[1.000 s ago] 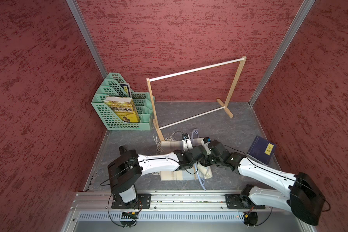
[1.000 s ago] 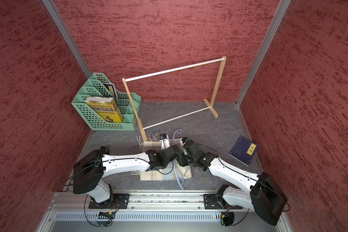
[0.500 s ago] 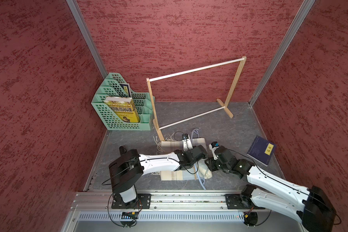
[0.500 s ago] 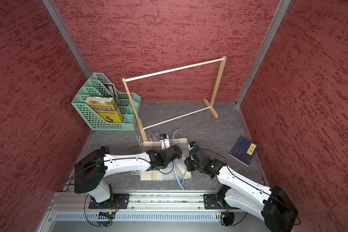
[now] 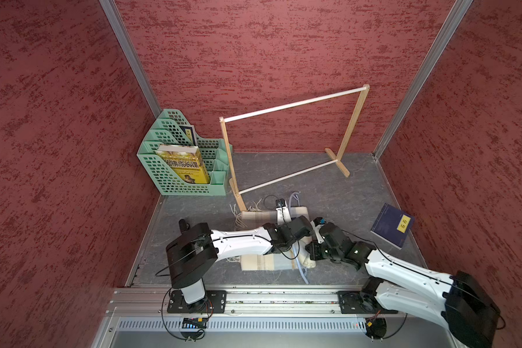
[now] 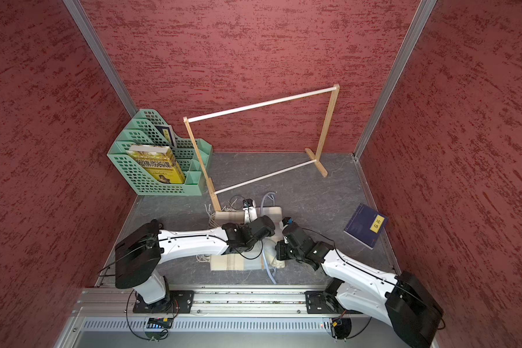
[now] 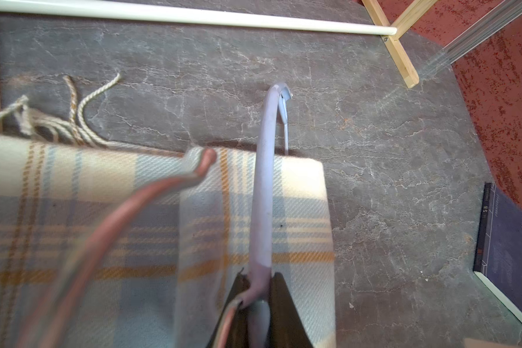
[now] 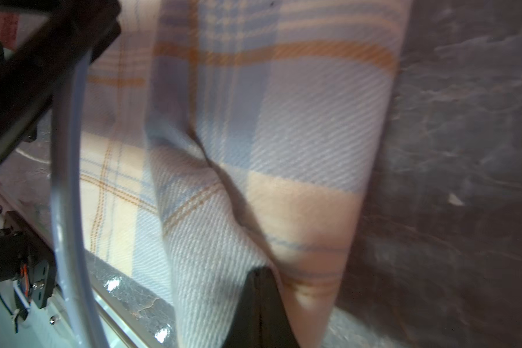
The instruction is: Hang the scarf on the hanger
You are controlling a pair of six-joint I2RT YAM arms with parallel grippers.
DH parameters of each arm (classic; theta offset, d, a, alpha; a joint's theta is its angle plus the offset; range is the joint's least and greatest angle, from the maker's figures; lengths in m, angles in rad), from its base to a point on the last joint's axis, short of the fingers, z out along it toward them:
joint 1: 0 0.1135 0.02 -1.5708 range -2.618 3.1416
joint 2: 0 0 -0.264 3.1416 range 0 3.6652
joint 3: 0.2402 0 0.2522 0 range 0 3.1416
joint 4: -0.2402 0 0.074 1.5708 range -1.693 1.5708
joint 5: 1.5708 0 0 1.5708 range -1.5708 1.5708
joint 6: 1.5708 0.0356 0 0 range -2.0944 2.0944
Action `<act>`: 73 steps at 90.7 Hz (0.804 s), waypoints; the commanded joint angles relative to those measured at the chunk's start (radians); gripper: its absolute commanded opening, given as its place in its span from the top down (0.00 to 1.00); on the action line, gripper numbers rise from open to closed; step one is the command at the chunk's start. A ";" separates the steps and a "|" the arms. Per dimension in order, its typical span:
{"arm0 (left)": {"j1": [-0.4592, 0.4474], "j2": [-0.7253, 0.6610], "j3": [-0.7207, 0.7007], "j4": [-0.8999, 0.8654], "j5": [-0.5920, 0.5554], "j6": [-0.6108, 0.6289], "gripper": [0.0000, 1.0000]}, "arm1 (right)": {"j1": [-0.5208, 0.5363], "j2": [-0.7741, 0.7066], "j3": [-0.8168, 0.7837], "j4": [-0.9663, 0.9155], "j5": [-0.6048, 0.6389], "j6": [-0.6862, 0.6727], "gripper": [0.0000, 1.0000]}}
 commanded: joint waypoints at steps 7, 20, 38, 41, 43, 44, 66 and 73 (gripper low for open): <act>0.007 0.035 0.040 -0.009 0.035 0.033 1.00 | 0.054 0.043 0.025 0.171 -0.100 0.011 1.00; 0.011 0.046 0.052 -0.007 0.043 0.039 1.00 | 0.072 0.118 0.027 0.239 -0.112 0.021 1.00; 0.015 0.046 0.065 -0.004 0.050 0.056 1.00 | 0.086 0.197 0.026 0.266 -0.097 0.025 1.00; 0.015 0.045 0.065 -0.006 0.050 0.059 1.00 | 0.086 0.185 0.028 0.246 -0.084 0.021 0.99; 0.017 0.044 0.066 -0.006 0.050 0.061 1.00 | 0.087 0.174 0.030 0.229 -0.071 0.016 0.97; 0.016 0.044 0.066 -0.007 0.050 0.062 1.00 | 0.087 0.164 0.031 0.221 -0.066 0.015 0.96; 0.019 0.039 0.064 -0.008 0.047 0.069 1.00 | 0.086 -0.183 0.058 -0.161 0.190 -0.024 0.70; 0.021 0.042 0.065 -0.006 0.045 0.074 1.00 | 0.086 -0.294 0.054 -0.270 0.252 -0.023 0.64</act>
